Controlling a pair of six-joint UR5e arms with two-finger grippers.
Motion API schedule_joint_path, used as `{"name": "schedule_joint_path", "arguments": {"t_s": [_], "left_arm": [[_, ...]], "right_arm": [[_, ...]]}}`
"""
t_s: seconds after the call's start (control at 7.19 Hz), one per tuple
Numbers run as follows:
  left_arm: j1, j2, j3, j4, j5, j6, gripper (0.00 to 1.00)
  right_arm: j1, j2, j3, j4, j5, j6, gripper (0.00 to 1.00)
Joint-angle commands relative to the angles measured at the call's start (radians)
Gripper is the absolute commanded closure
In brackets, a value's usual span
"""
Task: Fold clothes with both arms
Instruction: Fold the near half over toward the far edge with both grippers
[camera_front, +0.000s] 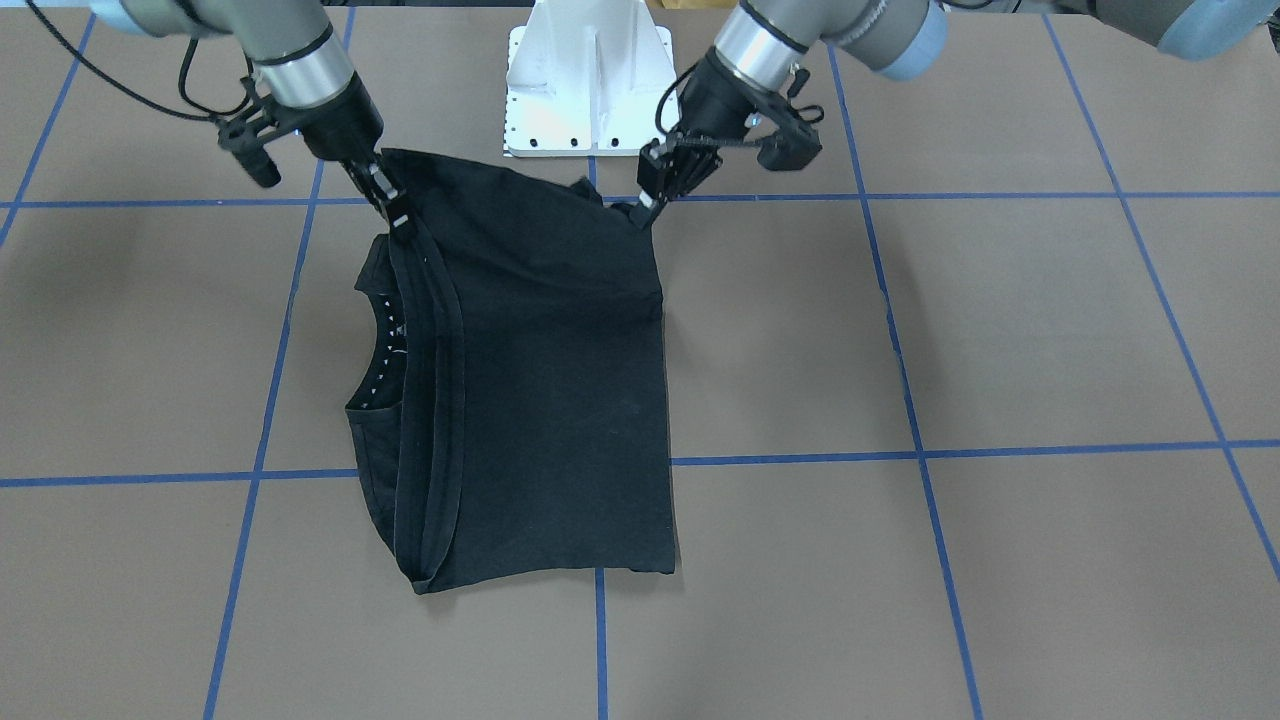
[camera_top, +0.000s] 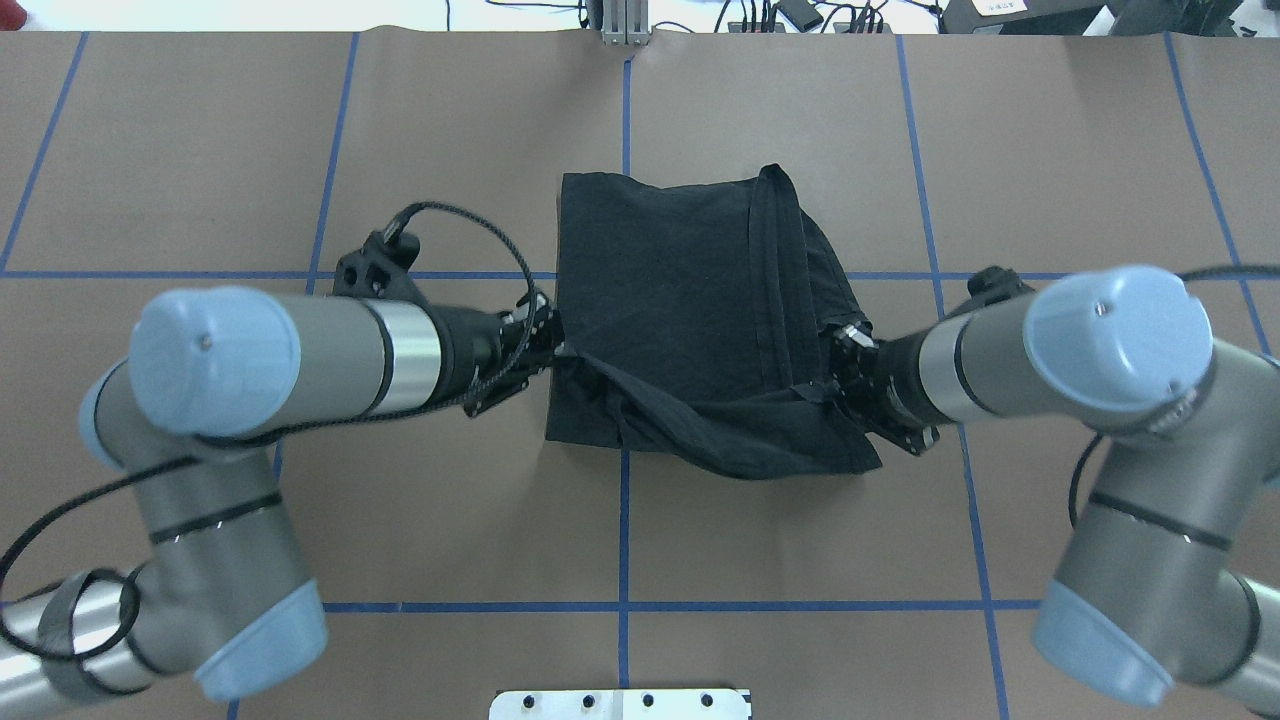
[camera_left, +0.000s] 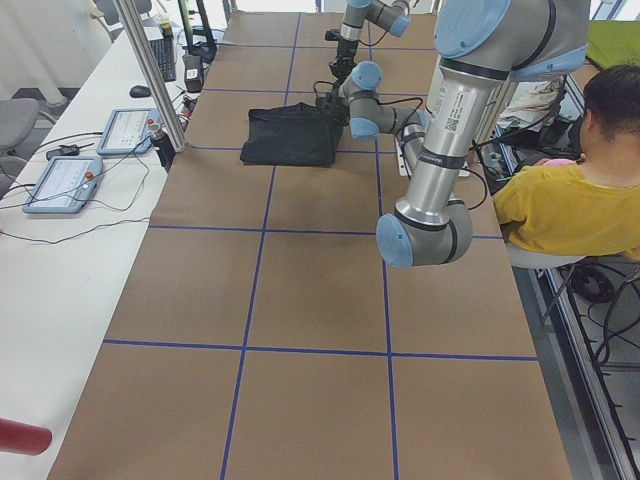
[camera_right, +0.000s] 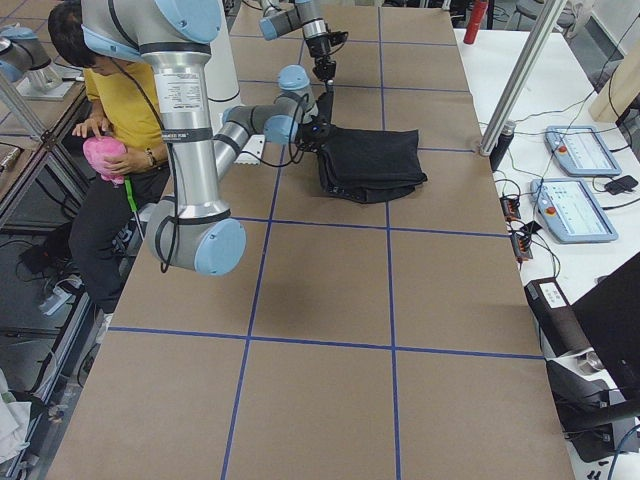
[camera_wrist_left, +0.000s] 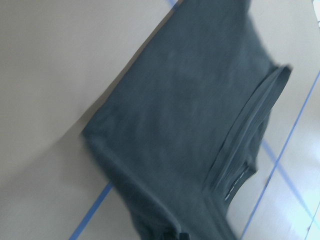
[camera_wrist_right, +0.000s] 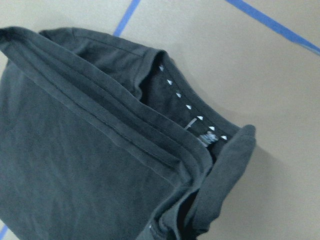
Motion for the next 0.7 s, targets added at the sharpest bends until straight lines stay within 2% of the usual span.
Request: {"name": "schedule_joint_path", "arguments": {"t_s": [0.0, 0.28, 0.42, 0.56], "left_arm": [[-0.146, -0.134, 0.243, -0.032, -0.043, 0.093, 1.00], [-0.223, -0.208, 0.546, -0.242, -0.043, 0.165, 1.00], [-0.239, -0.282, 0.722, -0.294, -0.037, 0.229, 0.40], [-0.269, -0.364, 0.890, -0.380, -0.034, 0.323, 0.00]], "right_arm": [[0.157, 0.186, -0.259, -0.006, 0.119, -0.072, 1.00], [0.217, 0.367, -0.563, 0.002, 0.121, -0.183, 1.00], [0.232, 0.451, -0.749, 0.032, 0.113, -0.265, 0.46], [0.266, 0.467, -0.931, 0.230, 0.110, -0.330, 0.00]]}}
